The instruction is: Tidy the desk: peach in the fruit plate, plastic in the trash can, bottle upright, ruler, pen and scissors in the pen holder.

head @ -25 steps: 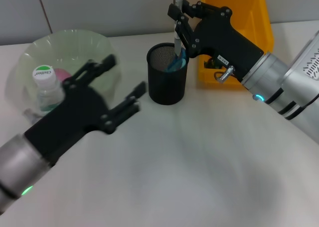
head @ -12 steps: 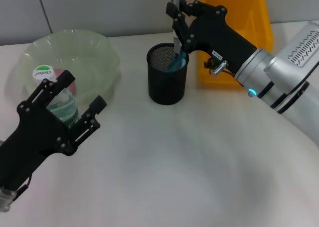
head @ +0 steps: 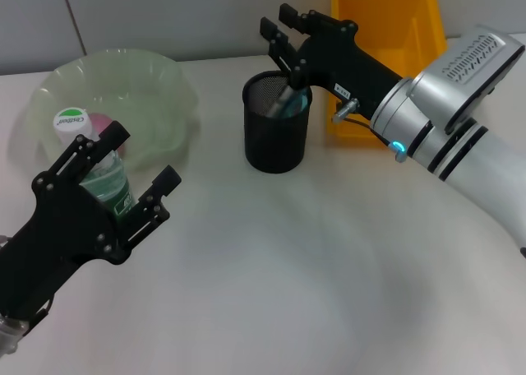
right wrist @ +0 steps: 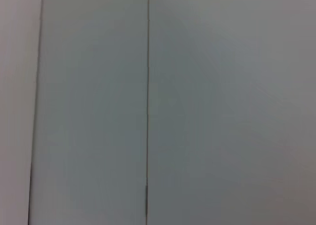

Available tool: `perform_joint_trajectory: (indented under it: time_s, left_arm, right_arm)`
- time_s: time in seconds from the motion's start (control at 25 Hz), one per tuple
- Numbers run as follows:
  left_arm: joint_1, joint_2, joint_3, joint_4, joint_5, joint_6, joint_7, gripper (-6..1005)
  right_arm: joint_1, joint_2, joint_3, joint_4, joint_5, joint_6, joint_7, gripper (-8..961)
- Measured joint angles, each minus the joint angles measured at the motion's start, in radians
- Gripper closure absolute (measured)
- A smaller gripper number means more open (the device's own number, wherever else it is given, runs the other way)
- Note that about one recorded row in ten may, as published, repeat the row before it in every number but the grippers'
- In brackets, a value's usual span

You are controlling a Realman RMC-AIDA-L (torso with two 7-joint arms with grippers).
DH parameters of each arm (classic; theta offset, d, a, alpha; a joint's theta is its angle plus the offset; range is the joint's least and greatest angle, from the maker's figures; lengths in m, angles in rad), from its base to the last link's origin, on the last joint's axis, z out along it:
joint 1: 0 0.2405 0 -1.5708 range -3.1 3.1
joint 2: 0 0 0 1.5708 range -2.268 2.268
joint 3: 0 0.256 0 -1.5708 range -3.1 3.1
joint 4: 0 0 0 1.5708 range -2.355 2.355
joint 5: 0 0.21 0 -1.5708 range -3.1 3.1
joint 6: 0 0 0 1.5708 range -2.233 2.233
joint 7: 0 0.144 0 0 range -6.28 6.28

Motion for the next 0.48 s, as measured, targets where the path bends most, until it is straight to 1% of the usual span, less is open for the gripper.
perform_joint_trajectory:
  time_s: [0.2, 0.32, 0.36, 0.4, 0.44, 0.48]
  left_arm:
    - [-0.005, 0.004, -0.005, -0.012, 0.001, 0.002, 0.0, 240]
    - [-0.012, 0.01, -0.009, -0.016, 0.025, 0.003, -0.005, 240]
    - [-0.022, 0.021, -0.013, -0.017, 0.062, 0.005, -0.025, 240]
    - [-0.022, 0.021, -0.013, -0.017, 0.062, 0.005, -0.025, 240]
    - [-0.027, 0.027, -0.015, -0.017, 0.076, 0.006, -0.034, 240]
    - [-0.035, 0.037, -0.016, -0.017, 0.103, 0.009, -0.049, 240]
  right_arm:
    - [-0.004, -0.003, -0.002, -0.007, -0.001, -0.027, 0.032, 654]
    - [-0.017, -0.008, -0.019, -0.045, -0.02, -0.078, 0.132, 565]
    - [-0.044, -0.011, -0.055, -0.13, -0.071, -0.173, 0.287, 525]
    - [-0.044, -0.011, -0.055, -0.13, -0.071, -0.173, 0.287, 486]
    - [-0.06, -0.012, -0.082, -0.191, -0.101, -0.233, 0.38, 446]
    - [-0.1, -0.012, -0.168, -0.343, -0.157, -0.361, 0.564, 407]
